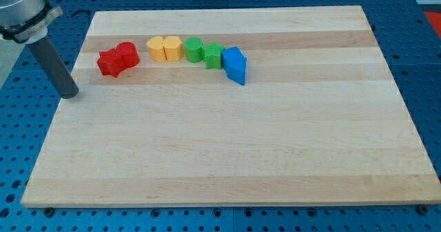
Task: Slide red star and red circle closer to the yellow heart
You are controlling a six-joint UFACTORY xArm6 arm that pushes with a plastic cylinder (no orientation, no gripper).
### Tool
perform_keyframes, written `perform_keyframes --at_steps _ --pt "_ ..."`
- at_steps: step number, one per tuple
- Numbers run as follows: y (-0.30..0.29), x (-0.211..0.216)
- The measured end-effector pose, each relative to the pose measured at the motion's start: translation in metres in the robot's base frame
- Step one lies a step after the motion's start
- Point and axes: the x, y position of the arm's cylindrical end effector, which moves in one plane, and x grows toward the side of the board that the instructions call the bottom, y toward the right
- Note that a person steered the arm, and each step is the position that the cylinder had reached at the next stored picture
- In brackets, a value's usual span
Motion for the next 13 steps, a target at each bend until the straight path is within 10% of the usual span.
perform_keyframes --at_steps 10,13 --pt "0.032 -0.084" --pt "-0.018 -0.028"
